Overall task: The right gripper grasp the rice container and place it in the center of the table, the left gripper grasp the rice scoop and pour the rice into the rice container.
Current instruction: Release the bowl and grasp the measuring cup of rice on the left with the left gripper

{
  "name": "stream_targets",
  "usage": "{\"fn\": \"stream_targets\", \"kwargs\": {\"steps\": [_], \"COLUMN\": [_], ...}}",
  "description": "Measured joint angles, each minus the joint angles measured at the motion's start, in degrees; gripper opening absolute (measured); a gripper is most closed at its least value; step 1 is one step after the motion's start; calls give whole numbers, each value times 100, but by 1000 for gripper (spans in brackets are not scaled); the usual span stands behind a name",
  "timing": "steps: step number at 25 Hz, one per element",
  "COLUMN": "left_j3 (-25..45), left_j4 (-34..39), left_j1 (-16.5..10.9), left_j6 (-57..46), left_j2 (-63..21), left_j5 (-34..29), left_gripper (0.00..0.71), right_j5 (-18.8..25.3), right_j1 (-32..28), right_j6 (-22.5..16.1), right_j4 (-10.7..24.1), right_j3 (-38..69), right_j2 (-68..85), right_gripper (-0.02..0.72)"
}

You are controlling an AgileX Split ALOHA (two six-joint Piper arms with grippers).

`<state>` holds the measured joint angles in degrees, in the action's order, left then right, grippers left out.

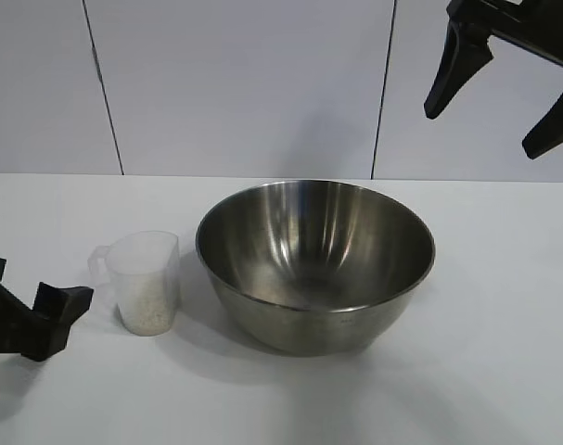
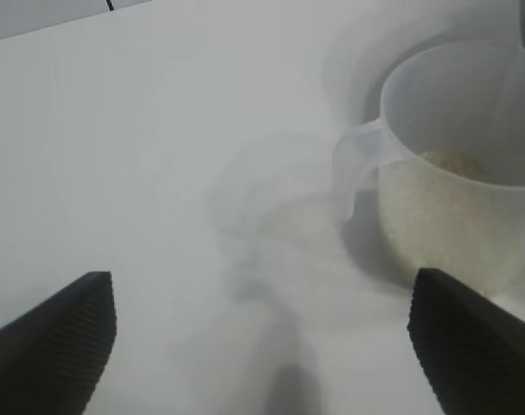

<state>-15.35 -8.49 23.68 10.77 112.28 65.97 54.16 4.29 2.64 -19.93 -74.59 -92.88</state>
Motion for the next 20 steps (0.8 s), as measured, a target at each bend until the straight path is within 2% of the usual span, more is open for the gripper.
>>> {"fn": "stream_targets", "kwargs": {"steps": [13,20], "left_j3": [-621,-875], "left_j4": [0,-165], "left_j1": [0,0], "left_j6": [73,97], "left_j2": [750,844], "left_j5": [4,4], "left_gripper": [657,657], "right_j5": [5,5], "right_j1": [0,0], "right_j6": [0,0], "right_j4": [-5,-5], "right_j3": [0,0], "right_j2": [0,0], "right_gripper": [683,683]}}
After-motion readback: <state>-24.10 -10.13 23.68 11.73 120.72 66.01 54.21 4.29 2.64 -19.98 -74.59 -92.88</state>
